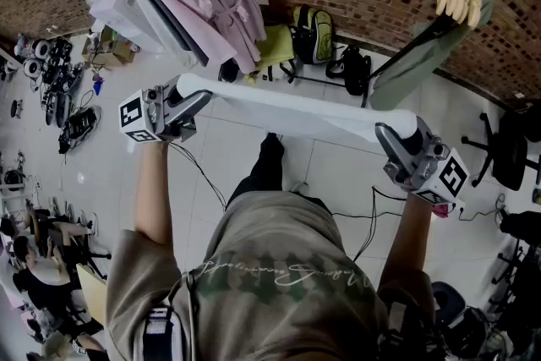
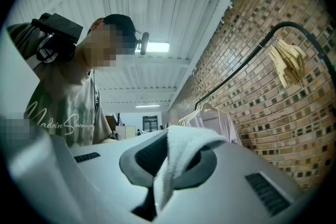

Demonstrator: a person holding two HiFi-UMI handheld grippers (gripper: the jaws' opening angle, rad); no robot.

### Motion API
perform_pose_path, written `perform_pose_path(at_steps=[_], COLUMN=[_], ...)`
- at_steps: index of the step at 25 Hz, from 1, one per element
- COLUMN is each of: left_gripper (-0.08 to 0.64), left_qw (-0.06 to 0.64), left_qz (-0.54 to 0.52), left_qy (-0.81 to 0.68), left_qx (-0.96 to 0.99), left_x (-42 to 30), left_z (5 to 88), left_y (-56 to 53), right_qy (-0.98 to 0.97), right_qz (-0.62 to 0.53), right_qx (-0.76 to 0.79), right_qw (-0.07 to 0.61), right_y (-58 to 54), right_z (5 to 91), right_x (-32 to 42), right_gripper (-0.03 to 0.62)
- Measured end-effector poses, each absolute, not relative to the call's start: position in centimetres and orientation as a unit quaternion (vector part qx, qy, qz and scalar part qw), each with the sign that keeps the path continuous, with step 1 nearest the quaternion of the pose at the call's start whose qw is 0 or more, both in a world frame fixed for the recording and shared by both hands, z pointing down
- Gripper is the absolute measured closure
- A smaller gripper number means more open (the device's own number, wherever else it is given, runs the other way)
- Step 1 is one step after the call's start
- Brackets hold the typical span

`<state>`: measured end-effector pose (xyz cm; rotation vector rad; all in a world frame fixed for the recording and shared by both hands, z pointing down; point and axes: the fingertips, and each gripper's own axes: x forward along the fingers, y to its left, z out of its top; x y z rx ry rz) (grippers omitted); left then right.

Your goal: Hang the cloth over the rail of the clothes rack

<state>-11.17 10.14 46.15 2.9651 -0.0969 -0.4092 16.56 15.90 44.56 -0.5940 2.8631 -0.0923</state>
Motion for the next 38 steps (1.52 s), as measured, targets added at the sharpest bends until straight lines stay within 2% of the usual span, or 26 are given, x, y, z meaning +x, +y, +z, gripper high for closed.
perform_pose_path(at_steps=[5, 17, 23, 29, 32, 38], left_gripper=[0.541, 0.541, 0.541, 0.541, 0.541, 0.541], left_qw=[0.056, 0.062, 0.046, 0.067, 0.07, 0.052], left_qz=[-0.139, -0.136, -0.127, -0.092, -0.114, -0.133], left_qy=[-0.007, 0.033, 0.056, 0.039, 0.033, 0.025], left_qx=[0.989, 0.988, 0.989, 0.993, 0.99, 0.989], left_x=[-11.4, -10.8, -11.2, -12.0, -12.3, -12.4], left_z=[45.3, 41.6, 38.5, 36.1, 34.9, 33.0], left_y=[6.8, -4.3, -8.9, -14.5, -16.2, -17.7], right_qy=[0.968, 0.96, 0.943, 0.951, 0.954, 0.965], right_qz=[-0.04, -0.028, -0.108, -0.046, -0.031, -0.011], right_qx=[-0.217, -0.251, -0.263, -0.264, -0.255, -0.235], right_qw=[0.118, 0.123, 0.173, 0.155, 0.156, 0.118], right_y=[11.9, 2.0, -2.4, -6.2, -7.7, -10.6], right_z=[44.1, 40.8, 38.1, 35.0, 33.4, 31.4], right_x=[16.2, 17.0, 16.8, 15.5, 15.0, 15.5], right_gripper=[0.571, 0.571, 0.571, 0.571, 0.571, 0.571])
